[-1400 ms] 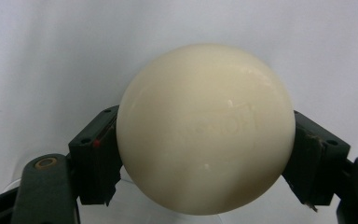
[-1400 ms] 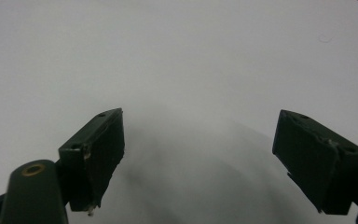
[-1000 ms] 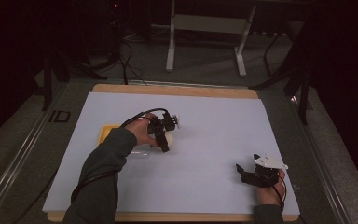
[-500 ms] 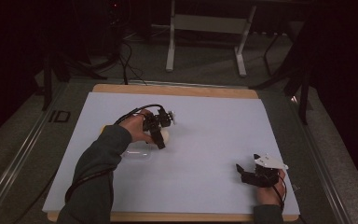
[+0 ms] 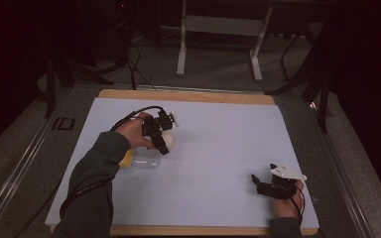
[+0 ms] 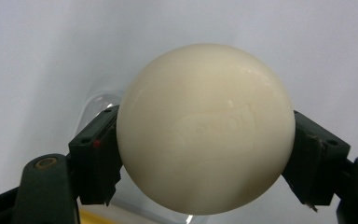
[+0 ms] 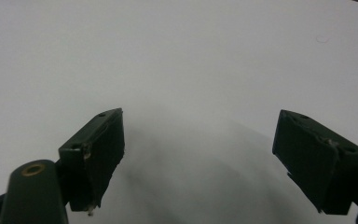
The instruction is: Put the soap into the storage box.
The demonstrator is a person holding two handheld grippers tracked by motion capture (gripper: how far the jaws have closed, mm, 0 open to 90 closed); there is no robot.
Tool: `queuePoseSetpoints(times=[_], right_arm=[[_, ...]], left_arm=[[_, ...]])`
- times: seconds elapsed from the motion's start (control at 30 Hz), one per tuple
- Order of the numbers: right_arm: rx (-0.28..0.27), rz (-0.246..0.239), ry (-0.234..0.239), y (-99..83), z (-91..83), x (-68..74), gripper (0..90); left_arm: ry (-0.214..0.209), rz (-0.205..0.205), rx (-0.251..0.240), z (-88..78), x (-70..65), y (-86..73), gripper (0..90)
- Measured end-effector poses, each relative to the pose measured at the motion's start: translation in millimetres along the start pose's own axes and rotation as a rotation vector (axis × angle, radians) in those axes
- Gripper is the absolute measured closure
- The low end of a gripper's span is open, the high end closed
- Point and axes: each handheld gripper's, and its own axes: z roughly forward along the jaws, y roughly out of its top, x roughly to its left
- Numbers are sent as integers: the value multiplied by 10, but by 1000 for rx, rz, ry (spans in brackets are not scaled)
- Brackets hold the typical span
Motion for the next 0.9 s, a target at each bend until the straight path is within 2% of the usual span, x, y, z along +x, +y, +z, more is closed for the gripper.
queuePoseSetpoints(times=[0.9], right_arm=[[-3, 1, -7, -1, -6, 2, 167]], left_arm=[[27, -67, 18, -99, 140, -357, 235]])
